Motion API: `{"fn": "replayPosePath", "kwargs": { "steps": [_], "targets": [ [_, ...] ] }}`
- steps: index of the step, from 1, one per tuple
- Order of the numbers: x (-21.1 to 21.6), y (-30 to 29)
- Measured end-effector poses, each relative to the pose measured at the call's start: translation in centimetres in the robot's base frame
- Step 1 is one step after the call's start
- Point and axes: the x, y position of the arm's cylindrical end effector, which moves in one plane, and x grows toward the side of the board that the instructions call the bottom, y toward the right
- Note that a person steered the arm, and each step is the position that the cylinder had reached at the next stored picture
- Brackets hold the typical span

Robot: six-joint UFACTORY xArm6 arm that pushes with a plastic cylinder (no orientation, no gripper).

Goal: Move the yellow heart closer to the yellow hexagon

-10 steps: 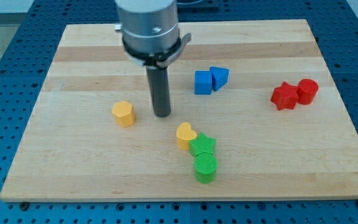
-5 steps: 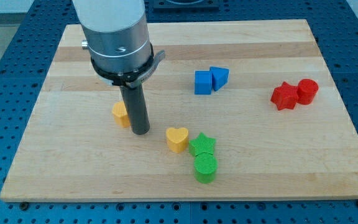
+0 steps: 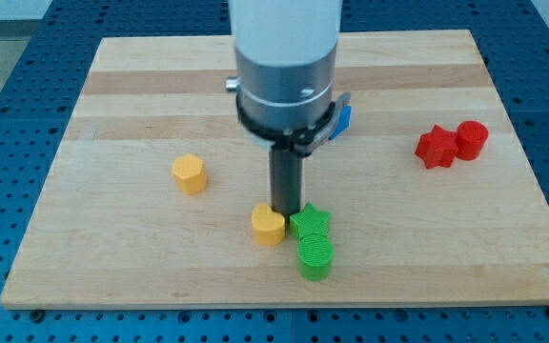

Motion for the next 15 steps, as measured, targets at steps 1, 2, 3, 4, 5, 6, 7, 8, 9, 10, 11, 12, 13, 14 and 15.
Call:
{"fn": "replayPosePath", "kwargs": {
  "steps": [1,2,3,4,5,6,7,8,9,10,11,12,13,14,15],
  "targets": [
    [1.8,-4.4],
    [2.5,-7.5],
    [2.5,-4.7],
    [3.3,-2.5],
    [6.1,-2.7],
    [8.4,-3.3],
    [7.8,-8.1],
    [3.9,-10.7],
    [2.4,-10.7],
    [5.7,-10.1],
    [6.5,-5.8],
    [3.9,-4.6],
    [2.3,-7.8],
    [1.9,-9.4],
    [2.9,-9.6]
  ]
}}
